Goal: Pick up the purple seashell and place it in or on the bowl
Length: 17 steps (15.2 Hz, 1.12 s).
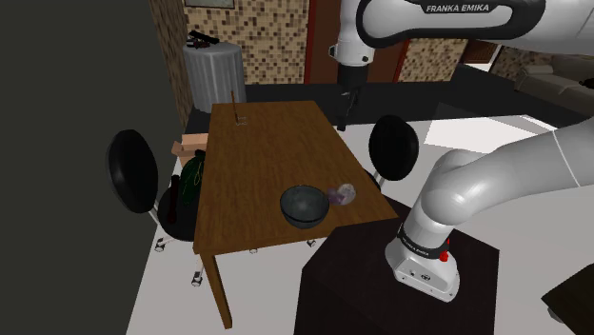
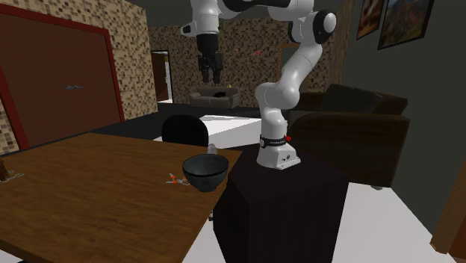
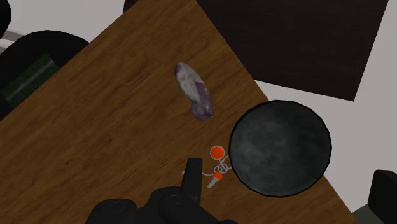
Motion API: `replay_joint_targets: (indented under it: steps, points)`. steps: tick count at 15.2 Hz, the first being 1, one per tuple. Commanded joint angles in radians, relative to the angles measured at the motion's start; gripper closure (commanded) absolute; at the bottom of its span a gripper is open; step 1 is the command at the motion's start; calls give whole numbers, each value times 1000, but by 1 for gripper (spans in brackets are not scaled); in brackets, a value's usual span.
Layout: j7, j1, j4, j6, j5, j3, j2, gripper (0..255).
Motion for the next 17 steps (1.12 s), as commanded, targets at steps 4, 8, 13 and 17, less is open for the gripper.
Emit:
replay_joint_targets:
  steps: [4, 8, 13, 17]
  points:
    - [-35, 1, -97, 95, -14, -15, 2, 0]
    - [-81, -1, -213, 231, -36, -35, 27, 0]
    - [-136, -9, -333, 420, -66, -63, 103, 0]
    - [-178, -19, -403, 590, -94, -86, 206, 0]
